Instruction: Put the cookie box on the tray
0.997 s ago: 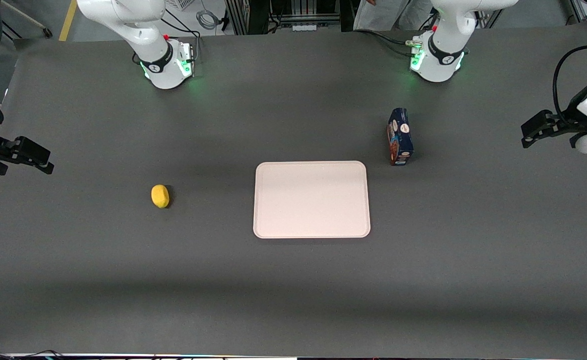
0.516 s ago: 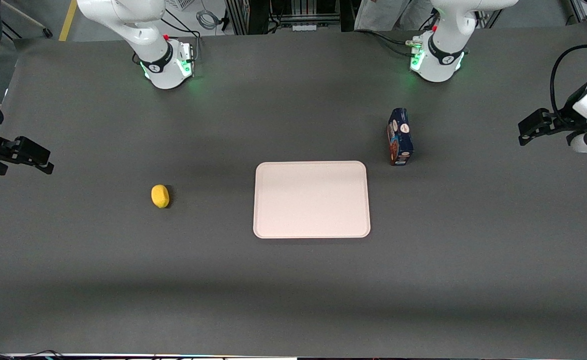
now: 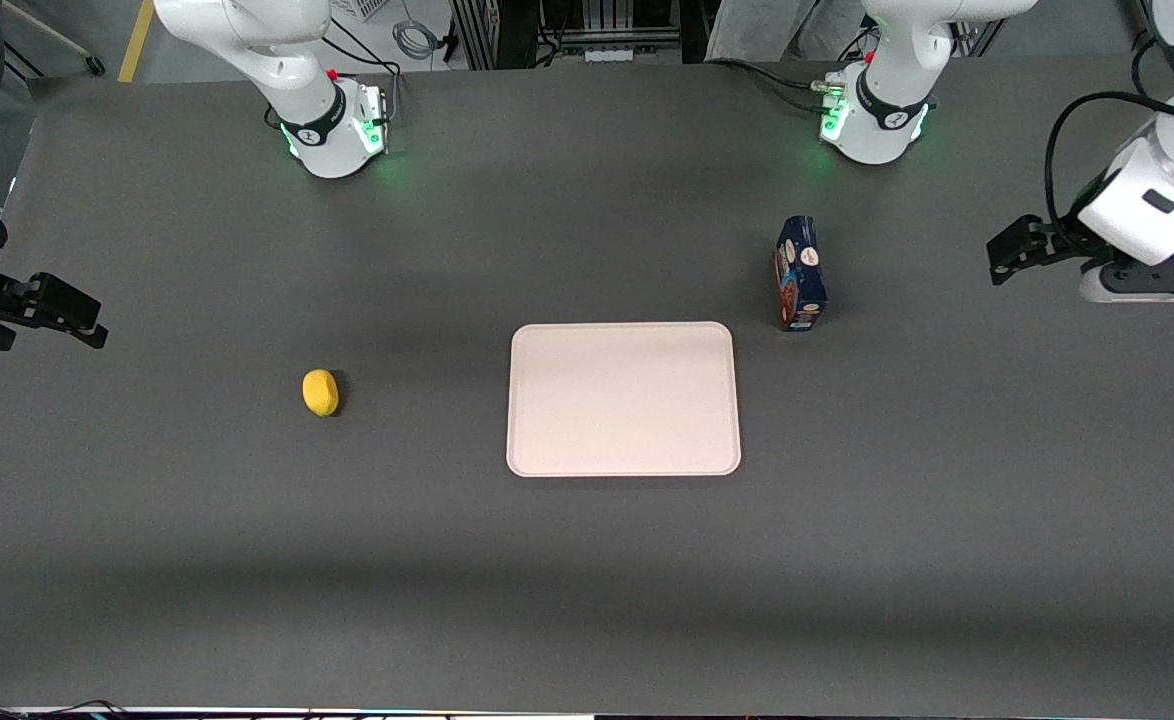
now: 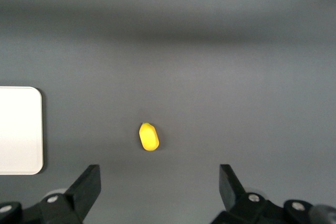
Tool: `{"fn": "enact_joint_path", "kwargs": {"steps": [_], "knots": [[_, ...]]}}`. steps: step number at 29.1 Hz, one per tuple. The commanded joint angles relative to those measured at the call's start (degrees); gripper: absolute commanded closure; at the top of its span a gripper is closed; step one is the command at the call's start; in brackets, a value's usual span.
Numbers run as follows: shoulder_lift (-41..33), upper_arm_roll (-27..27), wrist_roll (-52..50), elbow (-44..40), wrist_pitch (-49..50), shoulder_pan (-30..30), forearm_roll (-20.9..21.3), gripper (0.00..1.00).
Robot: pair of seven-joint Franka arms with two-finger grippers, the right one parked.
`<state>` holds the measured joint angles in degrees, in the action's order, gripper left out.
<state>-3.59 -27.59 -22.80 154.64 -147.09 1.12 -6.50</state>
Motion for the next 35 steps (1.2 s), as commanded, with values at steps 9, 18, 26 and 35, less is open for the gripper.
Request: {"fn": "enact_joint_path", "kwargs": {"steps": [9, 18, 26, 35], "knots": [[0.5, -2.0, -3.0, 1.0, -2.5, 0.0, 0.0, 0.48], [0.4, -4.8, -7.4, 0.2, -1.7, -0.2, 0.0, 0.92], [-0.4, -4.2, -6.7, -6.8, 8.5, -0.6, 0.0, 0.91], [-5.8, -1.4, -5.3, -16.8, 23.9, -0.8, -0.1, 0.9]]}}
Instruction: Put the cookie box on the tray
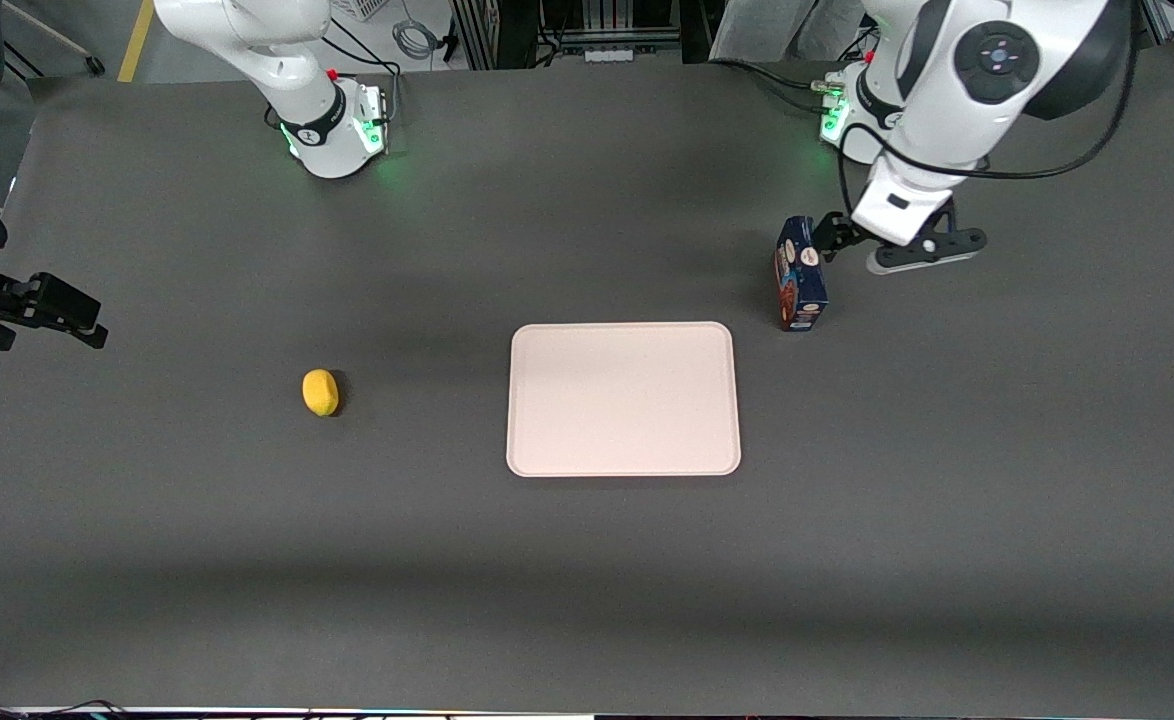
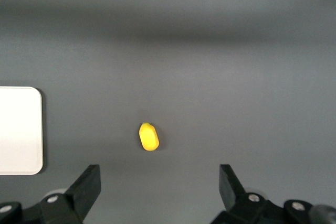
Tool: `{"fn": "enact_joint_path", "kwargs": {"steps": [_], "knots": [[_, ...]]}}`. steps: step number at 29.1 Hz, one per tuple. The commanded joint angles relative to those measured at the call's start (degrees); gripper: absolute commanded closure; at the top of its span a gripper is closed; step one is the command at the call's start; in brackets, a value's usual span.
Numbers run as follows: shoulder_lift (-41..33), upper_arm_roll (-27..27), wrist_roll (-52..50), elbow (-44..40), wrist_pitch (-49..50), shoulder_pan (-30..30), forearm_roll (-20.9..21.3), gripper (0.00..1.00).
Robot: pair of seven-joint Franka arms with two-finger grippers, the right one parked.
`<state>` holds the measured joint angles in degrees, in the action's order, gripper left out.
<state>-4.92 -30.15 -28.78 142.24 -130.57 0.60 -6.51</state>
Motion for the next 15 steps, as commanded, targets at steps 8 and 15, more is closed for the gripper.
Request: {"fn": "enact_joint_path", "kwargs": {"steps": [8, 15], "knots": [[-6.1, 3.9, 1.8, -14.0, 17.6, -0.2, -0.1, 0.9], [-5.8, 6.2, 5.1, -26.1, 29.4, -0.2, -0.3, 0.9]]}}
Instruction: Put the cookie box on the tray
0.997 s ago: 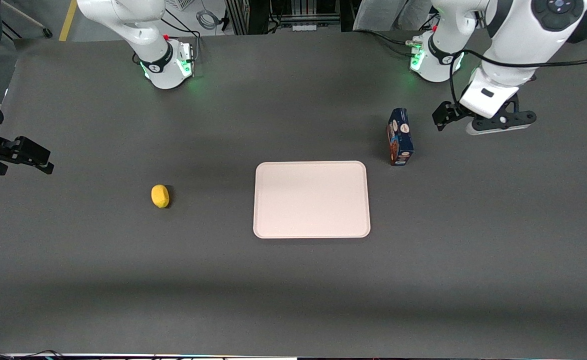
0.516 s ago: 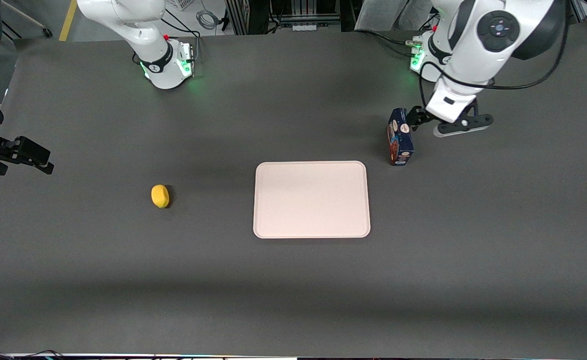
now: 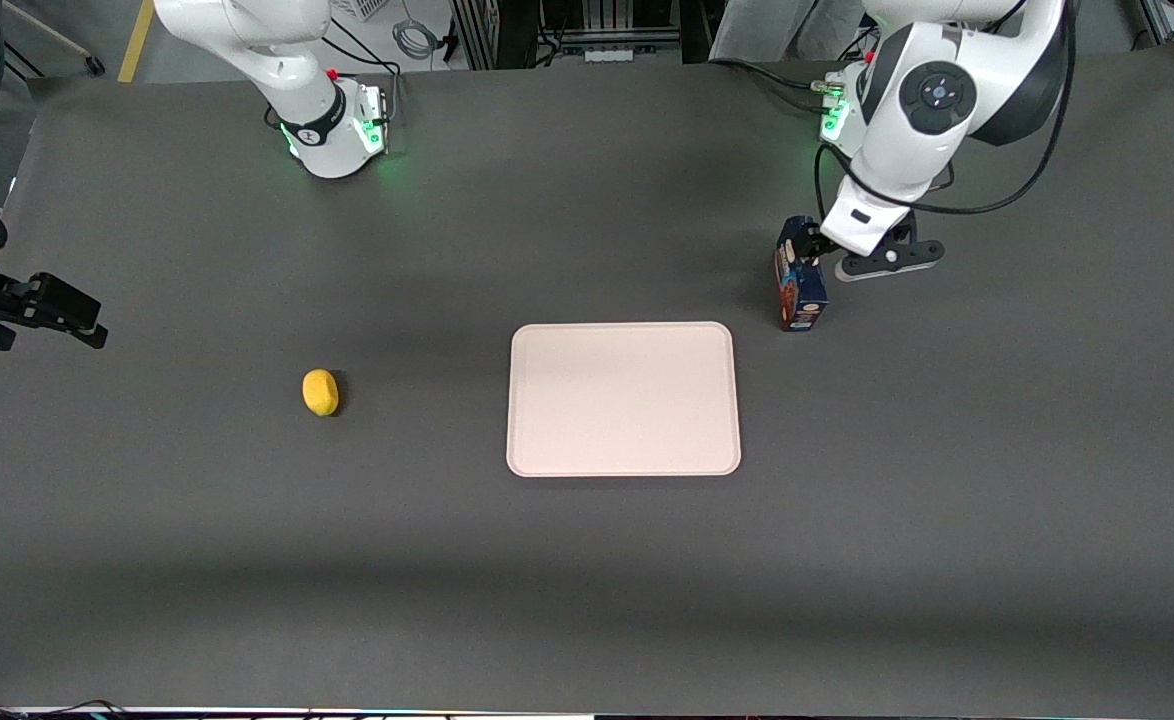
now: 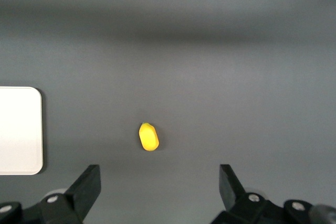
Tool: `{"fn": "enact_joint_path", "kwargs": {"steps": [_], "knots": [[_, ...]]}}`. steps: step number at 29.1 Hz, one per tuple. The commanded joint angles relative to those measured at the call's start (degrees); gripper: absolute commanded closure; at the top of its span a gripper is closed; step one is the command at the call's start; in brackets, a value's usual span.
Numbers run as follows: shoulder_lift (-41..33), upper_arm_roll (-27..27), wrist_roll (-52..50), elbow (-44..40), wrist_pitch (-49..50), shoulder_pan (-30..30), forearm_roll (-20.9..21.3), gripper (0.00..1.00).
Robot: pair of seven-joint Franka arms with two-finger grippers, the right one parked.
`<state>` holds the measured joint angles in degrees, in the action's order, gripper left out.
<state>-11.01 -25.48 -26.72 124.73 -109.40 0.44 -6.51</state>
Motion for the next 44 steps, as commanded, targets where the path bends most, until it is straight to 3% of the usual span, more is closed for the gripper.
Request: {"fn": "enact_joint_path", "kwargs": {"steps": [1, 11, 15, 20, 28, 34, 44], "knots": [[0.4, 1.6, 3.4, -10.2, 9.5, -0.1, -0.3, 0.9], [1.0, 1.6, 1.9, -16.0, 13.1, -0.2, -1.0, 0.9], [2.9, 0.8, -3.9, -18.6, 12.9, 0.0, -2.9, 0.9], [6.3, -4.5, -11.9, -21.5, 11.5, -0.1, -3.9, 0.9], [13.0, -12.7, -21.4, -20.4, -0.1, 0.1, -2.6, 0.89], [17.7, -15.3, -22.6, -16.4, -8.4, 0.4, 4.0, 0.89], [28.8, -15.6, -32.2, -13.3, -20.5, 0.6, 20.3, 0.89]]}}
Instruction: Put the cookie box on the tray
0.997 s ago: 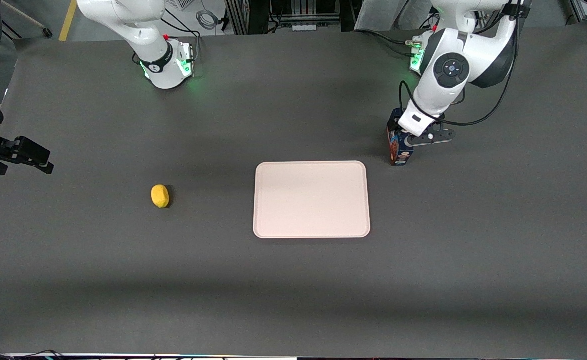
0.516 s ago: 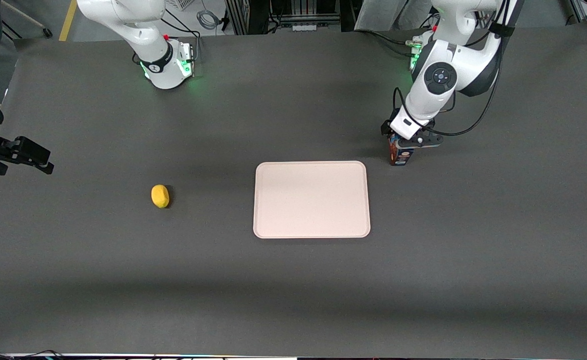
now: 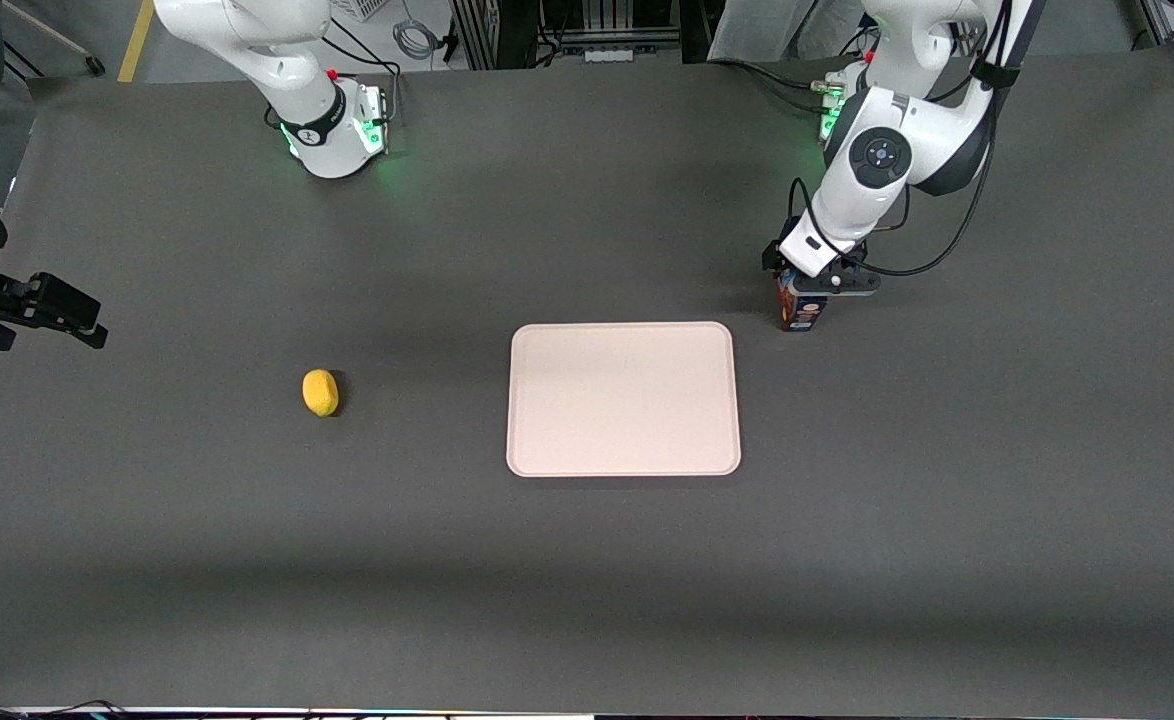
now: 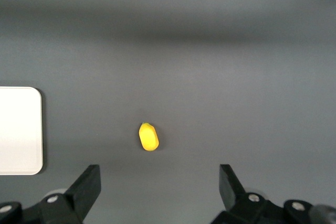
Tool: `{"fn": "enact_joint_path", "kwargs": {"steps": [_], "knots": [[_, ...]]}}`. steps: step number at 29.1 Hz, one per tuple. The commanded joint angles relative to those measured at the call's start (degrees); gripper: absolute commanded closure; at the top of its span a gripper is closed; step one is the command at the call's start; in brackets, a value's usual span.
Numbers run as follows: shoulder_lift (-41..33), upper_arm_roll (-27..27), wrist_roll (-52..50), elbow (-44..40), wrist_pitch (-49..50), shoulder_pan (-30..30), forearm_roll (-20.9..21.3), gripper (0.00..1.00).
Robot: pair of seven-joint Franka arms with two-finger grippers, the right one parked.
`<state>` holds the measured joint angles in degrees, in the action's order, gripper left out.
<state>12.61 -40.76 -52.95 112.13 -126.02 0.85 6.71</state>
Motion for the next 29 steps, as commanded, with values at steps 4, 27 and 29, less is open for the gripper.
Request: {"fn": "enact_joint_path", "kwargs": {"steps": [4, 27, 29], "knots": [[8.3, -0.2, -7.2, -1.0, -5.4, 0.1, 12.2, 0.89], [17.9, 3.1, -7.3, -2.6, -8.7, -0.3, 21.3, 0.88], [18.3, 3.2, -7.3, -2.6, -8.7, -0.3, 21.7, 0.88]]}}
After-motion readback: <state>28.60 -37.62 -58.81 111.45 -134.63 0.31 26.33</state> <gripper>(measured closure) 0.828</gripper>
